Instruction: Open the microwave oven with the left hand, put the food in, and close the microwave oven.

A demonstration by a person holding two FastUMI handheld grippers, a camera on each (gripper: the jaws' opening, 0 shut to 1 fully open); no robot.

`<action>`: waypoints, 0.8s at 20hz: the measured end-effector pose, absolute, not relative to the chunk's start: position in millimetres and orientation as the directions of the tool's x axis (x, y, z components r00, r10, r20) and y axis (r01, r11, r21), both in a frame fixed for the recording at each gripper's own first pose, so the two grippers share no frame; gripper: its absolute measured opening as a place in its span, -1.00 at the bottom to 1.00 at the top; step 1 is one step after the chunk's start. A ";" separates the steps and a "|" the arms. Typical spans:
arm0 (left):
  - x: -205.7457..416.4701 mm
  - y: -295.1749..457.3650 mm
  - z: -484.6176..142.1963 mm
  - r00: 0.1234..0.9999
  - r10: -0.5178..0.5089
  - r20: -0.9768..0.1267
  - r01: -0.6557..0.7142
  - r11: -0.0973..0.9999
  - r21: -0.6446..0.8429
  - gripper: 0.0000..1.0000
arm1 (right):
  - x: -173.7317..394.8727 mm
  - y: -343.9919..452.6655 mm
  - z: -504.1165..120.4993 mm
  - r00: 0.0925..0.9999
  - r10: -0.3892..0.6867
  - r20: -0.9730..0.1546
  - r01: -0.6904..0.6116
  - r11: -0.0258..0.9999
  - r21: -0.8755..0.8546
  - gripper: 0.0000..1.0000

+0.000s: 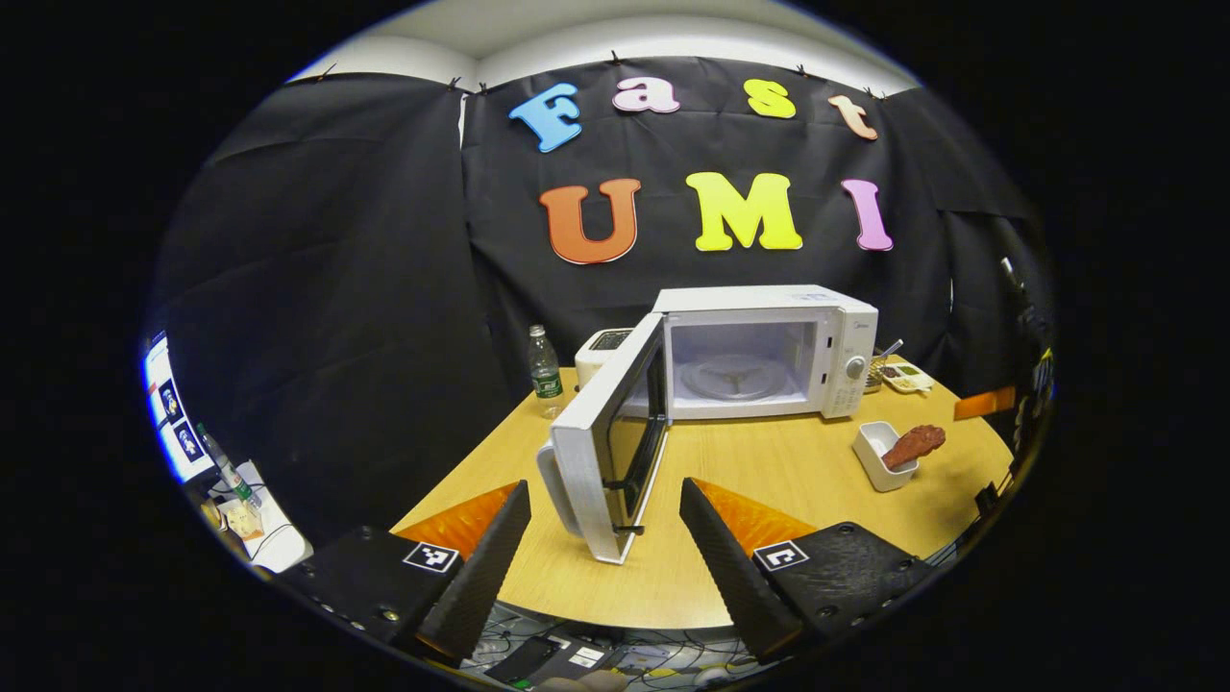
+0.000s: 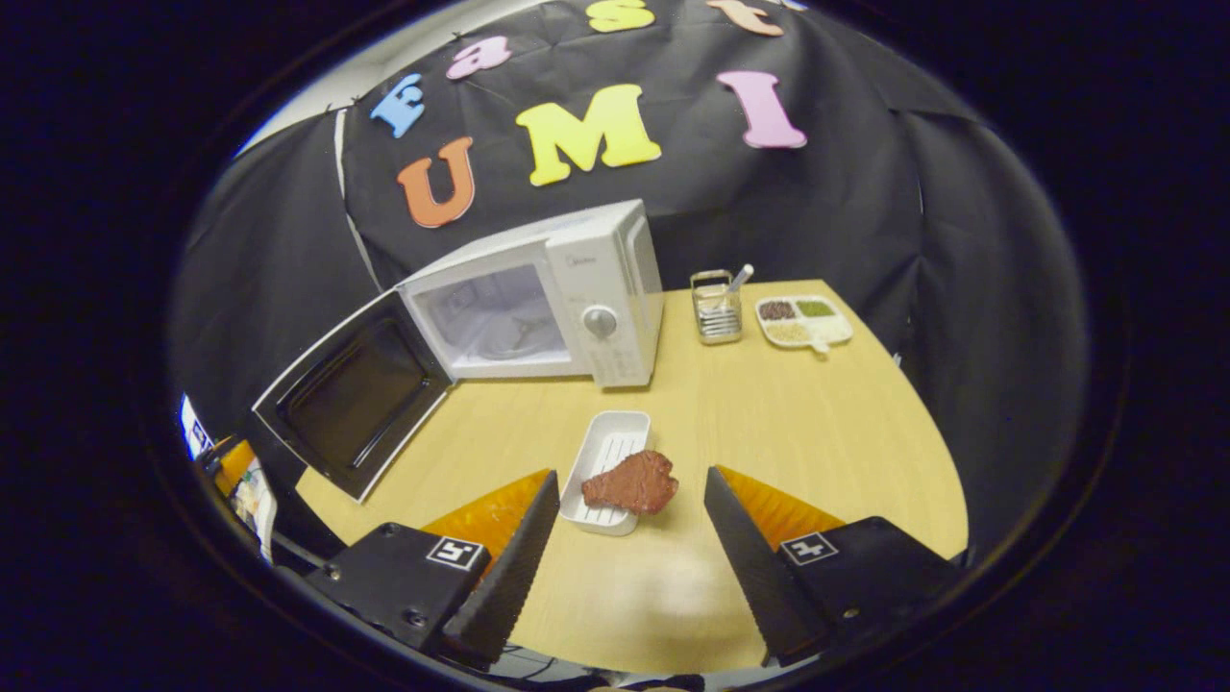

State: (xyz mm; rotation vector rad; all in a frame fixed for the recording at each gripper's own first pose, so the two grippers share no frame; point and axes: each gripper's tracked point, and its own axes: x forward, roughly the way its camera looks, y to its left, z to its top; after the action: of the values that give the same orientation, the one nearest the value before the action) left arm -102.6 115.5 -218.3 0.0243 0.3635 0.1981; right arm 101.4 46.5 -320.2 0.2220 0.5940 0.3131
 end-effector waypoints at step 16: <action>-78.9 44.2 -141.4 0.879 0.380 -0.289 -0.359 0.925 0.126 0.91 | 158.1 67.8 -371.7 0.497 0.652 -0.572 -0.181 0.723 0.667 -0.67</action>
State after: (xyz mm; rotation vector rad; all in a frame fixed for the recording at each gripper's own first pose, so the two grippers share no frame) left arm -78.9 44.2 -141.4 0.0691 0.3157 0.3854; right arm 158.1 67.8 -371.7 0.5803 0.9211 0.5399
